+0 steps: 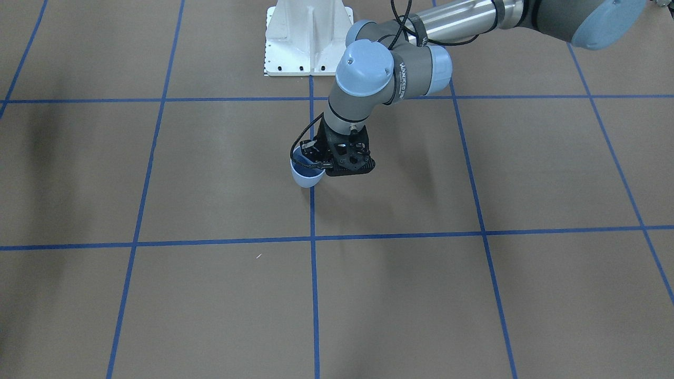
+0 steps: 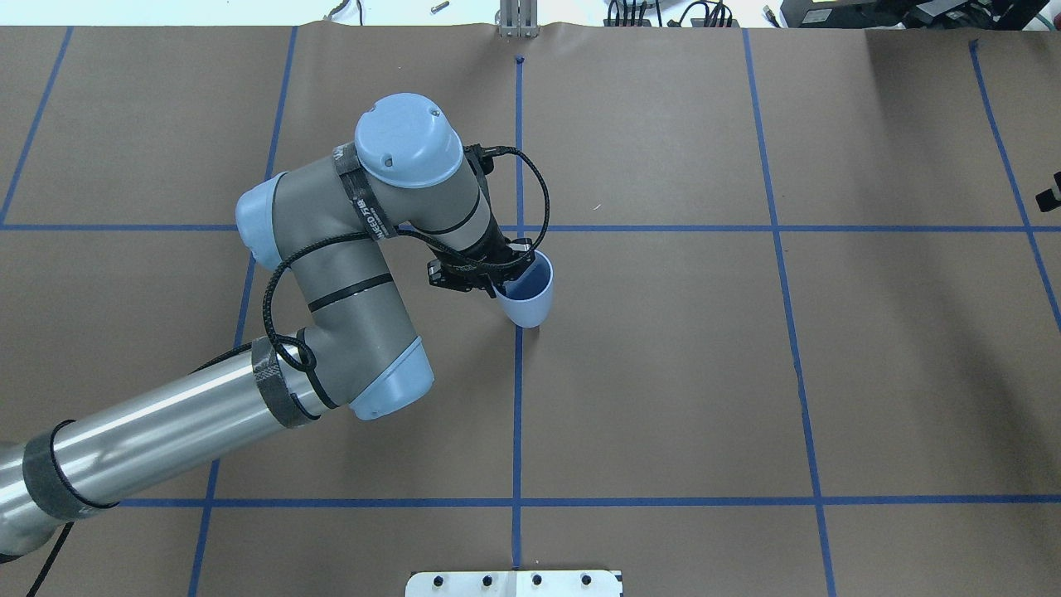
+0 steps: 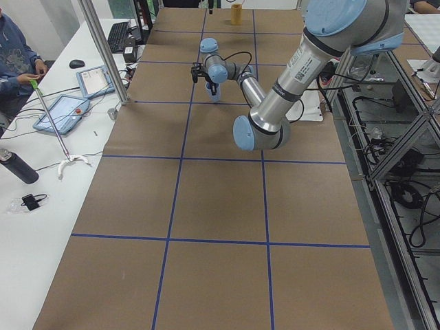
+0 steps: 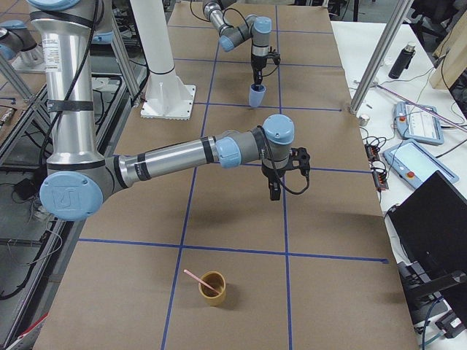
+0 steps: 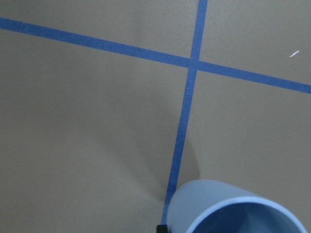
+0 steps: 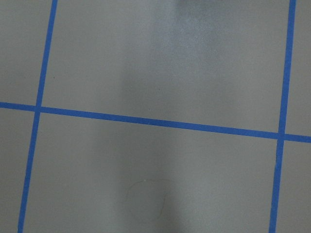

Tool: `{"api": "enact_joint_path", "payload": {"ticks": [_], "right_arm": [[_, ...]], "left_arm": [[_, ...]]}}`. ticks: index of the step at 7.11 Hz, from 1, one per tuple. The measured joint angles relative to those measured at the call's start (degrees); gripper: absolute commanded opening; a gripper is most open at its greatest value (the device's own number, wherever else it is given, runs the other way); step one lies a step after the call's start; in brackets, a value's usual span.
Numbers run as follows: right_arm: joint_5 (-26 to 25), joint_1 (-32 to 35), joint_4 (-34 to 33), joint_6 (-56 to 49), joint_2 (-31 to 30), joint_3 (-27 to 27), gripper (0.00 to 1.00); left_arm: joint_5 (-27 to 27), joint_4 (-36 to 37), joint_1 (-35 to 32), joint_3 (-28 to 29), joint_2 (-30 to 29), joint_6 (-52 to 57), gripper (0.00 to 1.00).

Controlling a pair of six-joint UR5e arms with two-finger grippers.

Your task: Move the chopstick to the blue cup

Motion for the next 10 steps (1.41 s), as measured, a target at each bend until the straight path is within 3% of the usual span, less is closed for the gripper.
{"api": "enact_joint_path", "payload": {"ticks": [3, 6, 9, 10], "right_arm": [[0.07, 0.05, 0.0, 0.98, 0.05, -0.13, 1.0], [0.01, 6.44, -0.37, 1.05, -2.35, 0.11, 1.0], [-2.8, 20.56, 0.35, -14.51, -14.49, 0.38, 0.98], [-4.55, 22.4, 3.19, -18.99, -20.42, 0.31, 0.98]], "left_arm": [[0.84, 0.22, -0.88, -8.08, 3.38, -0.05, 0.98], [-7.9, 0.45, -11.21, -19.35, 11.56, 0.66, 0.98], [-10.17, 0.27, -14.93, -21.26, 15.89, 4.17, 0.98], [-10.05, 0.23, -14.97, -21.28, 16.12, 4.5, 0.98]]}}
